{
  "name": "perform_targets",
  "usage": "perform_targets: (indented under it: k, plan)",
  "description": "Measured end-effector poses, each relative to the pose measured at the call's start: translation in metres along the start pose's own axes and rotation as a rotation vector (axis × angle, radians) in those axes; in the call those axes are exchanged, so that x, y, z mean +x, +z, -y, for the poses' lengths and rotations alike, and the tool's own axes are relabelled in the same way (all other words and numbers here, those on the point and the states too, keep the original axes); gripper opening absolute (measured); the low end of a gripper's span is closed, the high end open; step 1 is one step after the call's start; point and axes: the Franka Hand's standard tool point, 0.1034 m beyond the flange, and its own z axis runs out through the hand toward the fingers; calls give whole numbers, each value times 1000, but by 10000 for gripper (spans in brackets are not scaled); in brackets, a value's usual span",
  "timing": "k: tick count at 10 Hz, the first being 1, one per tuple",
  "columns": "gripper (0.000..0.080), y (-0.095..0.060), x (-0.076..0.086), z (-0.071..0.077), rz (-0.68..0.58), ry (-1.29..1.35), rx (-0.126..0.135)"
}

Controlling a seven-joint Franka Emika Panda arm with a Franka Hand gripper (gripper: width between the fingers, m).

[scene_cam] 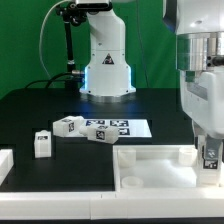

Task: Assemble one leg

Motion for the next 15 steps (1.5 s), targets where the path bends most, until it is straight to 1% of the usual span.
perform_targets:
  k: [1, 2, 3, 6, 7, 8, 9, 10, 11, 12, 14, 15]
  plan:
    - [495, 0, -4, 1, -9, -206, -4]
    - [611, 1, -9, 0, -6, -349, 0]
    - [642, 3, -13, -2, -6, -445, 5]
    - [648, 3, -11, -1, -9, -624, 4]
    - [649, 2, -8, -1, -16, -746, 1]
    - [649, 2, -2, 1, -33, -961, -6]
    - [649, 2, 1, 3, -40, -1058, -4]
    - [649, 2, 1, 3, -39, -1046, -3]
    - [623, 2, 1, 3, -40, -1026, -3]
    - [623, 2, 1, 3, -40, -1026, -3]
    - [284, 2, 1, 3, -36, -882, 2]
    - [284, 2, 1, 3, -35, -833, 3]
